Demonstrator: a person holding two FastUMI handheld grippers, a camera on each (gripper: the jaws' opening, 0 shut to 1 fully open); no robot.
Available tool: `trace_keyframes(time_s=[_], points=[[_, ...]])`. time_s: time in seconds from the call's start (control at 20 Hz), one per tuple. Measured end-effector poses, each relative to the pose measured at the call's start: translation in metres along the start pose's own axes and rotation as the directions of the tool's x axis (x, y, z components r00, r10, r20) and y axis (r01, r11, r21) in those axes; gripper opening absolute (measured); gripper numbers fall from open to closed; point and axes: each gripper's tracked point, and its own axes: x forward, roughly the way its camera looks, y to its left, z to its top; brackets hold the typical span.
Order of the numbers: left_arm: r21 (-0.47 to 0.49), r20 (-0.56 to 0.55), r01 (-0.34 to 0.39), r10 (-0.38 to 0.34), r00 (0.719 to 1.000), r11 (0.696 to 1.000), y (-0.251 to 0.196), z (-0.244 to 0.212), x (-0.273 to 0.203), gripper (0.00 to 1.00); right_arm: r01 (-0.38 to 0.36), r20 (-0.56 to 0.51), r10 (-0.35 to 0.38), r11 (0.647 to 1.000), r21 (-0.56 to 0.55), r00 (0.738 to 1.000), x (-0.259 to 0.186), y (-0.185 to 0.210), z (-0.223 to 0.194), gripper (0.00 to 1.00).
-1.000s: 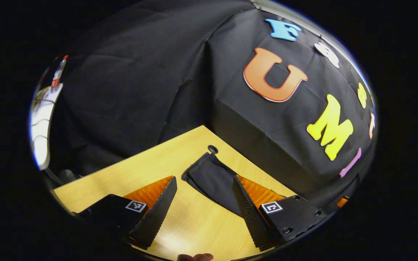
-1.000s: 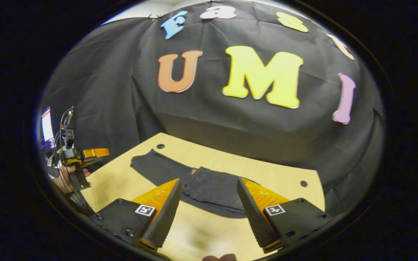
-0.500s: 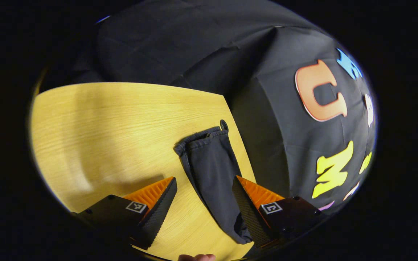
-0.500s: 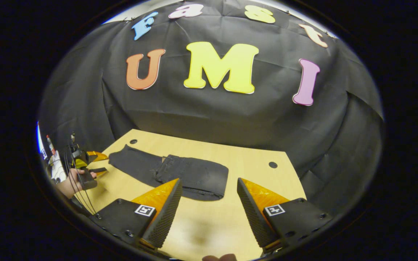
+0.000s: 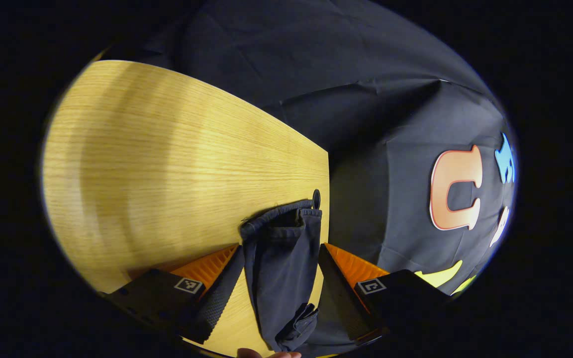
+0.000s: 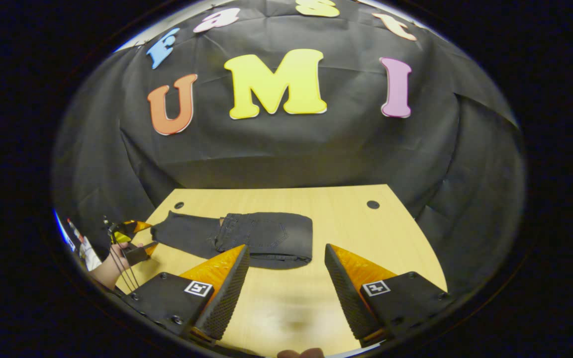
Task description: Grasp the waist and the cuffs of the jeans and fold them to make the two legs overlap; first hold the waist and fold one-third of the jeans toward the cuffs, then hold the cuffs and fold the remaining one-third in the same direction to finish folding.
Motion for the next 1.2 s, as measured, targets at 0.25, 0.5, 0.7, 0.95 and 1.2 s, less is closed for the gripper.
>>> trace_keyframes(time_s=[0.25,0.5,0.7,0.95,1.2], points=[[-0.005,-0.014,-0.041,0.041,0.999,0.999,0.007,-0.004,0.015,0.86,0.048,-0.002,-0.048,0.995,0.090,0.999,-0.007,-0.026,-0.005,0.92],[-0.071,-0.019,-0.066,0.065,0.998,0.995,0.014,-0.007,0.024,0.29,0.094,-0.008,-0.094,0.989,0.116,0.996,-0.016,-0.042,-0.015,0.92],[-0.045,-0.012,-0.014,0.013,1.000,0.999,-0.004,-0.009,0.020,0.15,0.105,0.004,-0.106,0.988,0.113,0.994,-0.028,-0.053,-0.018,0.92],[0.113,-0.016,0.075,-0.074,0.997,0.991,-0.061,-0.025,0.000,0.10,0.123,0.038,-0.128,0.986,0.109,0.991,-0.046,-0.073,-0.016,0.94],[0.261,-0.054,0.166,-0.158,0.986,0.951,-0.131,-0.068,-0.031,0.10,0.136,0.116,-0.140,0.990,0.043,0.983,-0.068,-0.087,-0.001,0.93]])
